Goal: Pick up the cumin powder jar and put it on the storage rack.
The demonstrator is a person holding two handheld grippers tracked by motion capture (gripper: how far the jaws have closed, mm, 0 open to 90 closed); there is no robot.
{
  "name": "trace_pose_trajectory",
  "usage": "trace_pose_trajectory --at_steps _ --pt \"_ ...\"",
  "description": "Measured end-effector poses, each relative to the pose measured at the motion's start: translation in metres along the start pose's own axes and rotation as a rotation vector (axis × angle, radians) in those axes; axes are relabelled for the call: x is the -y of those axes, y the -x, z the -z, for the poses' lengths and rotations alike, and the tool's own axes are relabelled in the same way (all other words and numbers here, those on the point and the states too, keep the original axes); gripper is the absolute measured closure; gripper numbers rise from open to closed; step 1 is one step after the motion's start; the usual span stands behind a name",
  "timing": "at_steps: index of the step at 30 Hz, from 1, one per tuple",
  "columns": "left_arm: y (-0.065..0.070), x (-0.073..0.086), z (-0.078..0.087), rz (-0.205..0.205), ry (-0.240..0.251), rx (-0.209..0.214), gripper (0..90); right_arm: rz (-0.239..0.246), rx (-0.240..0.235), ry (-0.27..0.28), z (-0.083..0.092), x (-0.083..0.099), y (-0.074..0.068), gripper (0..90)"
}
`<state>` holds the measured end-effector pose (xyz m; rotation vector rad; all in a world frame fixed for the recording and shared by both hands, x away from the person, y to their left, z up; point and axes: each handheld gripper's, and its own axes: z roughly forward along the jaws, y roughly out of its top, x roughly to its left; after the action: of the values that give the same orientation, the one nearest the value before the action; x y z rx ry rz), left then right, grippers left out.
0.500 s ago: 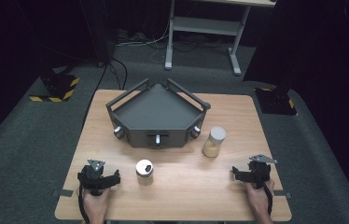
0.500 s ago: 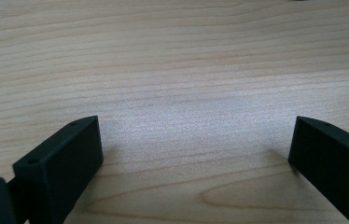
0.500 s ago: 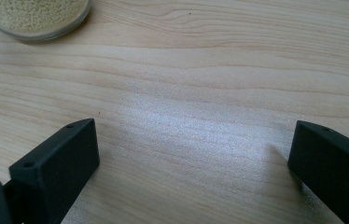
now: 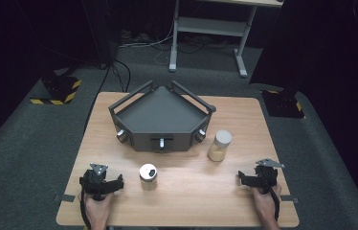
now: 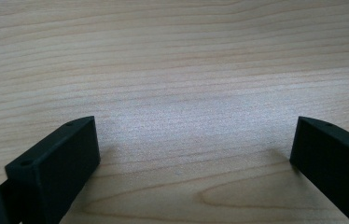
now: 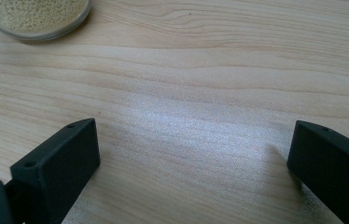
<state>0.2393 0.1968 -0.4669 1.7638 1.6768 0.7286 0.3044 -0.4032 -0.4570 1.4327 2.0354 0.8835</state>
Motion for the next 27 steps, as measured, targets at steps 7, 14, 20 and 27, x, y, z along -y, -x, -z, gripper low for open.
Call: trace_pose_trajectory --at_steps 7,14,20,27 --pt "-0.002 0.002 0.005 -0.012 0.000 0.019 0.5 0.000 -0.001 0.001 0.000 0.000 0.000 1.8" --pt "-0.004 0.008 0.025 -0.066 0.031 0.058 0.5 0.002 -0.002 0.002 0.000 0.000 0.000 2.1" --pt "-0.002 0.015 0.041 -0.107 0.040 0.105 0.6 0.001 -0.003 0.002 0.000 0.000 0.000 2.3" --pt "0.008 0.024 0.054 -0.185 0.030 0.154 0.5 0.001 -0.005 0.001 0.000 0.000 0.000 2.3"
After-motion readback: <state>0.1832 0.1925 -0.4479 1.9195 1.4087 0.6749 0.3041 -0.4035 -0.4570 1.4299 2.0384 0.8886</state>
